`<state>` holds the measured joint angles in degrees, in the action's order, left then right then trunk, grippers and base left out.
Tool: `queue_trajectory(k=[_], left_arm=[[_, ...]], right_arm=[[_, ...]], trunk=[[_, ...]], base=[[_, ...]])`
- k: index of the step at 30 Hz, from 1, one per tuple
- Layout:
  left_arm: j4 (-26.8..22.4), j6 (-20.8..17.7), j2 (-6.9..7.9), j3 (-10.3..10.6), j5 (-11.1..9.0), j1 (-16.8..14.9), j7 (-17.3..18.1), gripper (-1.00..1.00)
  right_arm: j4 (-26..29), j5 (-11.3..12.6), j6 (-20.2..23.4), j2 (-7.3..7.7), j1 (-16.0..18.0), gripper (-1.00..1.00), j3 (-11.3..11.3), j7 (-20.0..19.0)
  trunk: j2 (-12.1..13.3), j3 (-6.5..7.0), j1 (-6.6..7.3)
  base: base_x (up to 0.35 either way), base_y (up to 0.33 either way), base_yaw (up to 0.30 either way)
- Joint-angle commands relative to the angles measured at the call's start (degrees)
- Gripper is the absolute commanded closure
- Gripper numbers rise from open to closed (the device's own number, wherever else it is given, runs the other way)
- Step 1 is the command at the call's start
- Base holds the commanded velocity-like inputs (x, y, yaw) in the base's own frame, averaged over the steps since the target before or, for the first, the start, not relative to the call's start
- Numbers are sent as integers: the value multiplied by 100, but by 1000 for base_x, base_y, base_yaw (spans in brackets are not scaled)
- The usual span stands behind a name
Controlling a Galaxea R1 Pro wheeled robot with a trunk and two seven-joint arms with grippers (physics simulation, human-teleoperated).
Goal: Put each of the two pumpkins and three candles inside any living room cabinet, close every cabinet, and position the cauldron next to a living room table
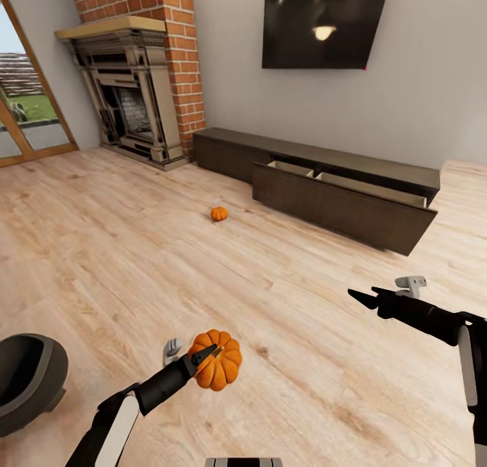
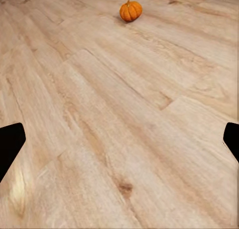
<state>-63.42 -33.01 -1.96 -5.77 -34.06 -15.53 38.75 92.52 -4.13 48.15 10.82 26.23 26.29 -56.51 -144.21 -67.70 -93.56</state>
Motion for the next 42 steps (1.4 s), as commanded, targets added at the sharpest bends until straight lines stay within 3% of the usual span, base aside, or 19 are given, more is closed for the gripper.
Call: queue_trajectory(k=[1, 42], left_arm=[[-3, -57, -6, -15, -57, -3, 18, 100], [155, -57, -6, -20, -48, -3, 10, 100]], right_arm=[[3, -42, 28, -1, 5, -100, 8, -53], [3, -22, 54, 8, 5, -100, 17, -53]], trunk=[[-2, -5, -2], [-2, -5, -2]], base=[[338, -55, 0], [343, -1, 0]])
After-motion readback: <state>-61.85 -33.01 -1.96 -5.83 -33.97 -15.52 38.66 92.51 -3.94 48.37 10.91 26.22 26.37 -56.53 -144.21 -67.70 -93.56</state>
